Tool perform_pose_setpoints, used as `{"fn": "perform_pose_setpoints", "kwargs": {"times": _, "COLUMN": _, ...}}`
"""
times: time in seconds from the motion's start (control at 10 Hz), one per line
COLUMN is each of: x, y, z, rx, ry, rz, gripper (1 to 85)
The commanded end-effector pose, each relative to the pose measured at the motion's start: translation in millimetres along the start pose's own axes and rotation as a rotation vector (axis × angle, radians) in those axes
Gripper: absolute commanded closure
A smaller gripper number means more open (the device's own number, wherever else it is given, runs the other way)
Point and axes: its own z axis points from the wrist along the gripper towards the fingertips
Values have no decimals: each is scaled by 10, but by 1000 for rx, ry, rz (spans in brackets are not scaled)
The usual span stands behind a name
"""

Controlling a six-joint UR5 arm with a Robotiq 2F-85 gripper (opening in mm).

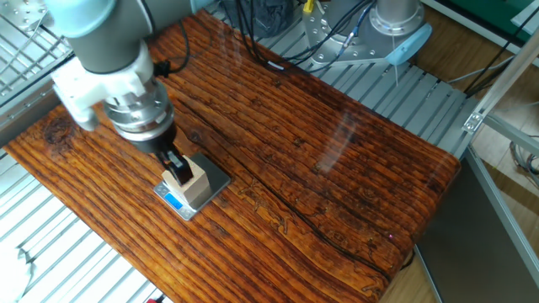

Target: Place the block on the scale

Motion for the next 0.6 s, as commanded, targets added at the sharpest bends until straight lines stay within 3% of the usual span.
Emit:
{"fn": "perform_pose_setpoints", "kwargs": {"times": 0.0, "x": -90, "y": -196, "z": -295, "rx": 12, "ry": 59, "rz": -2, "gripper": 547}}
{"fn": "perform_pose_setpoints", "kwargs": {"times": 0.1, "x": -125, "y": -302, "z": -330, "rx": 45, "ry": 71, "rz": 5, "gripper": 840}}
{"fn": "perform_pose_setpoints", "kwargs": {"times": 0.5, "x": -229, "y": -180, "z": -298, "rx": 17, "ry": 83, "rz": 7, "gripper": 847}}
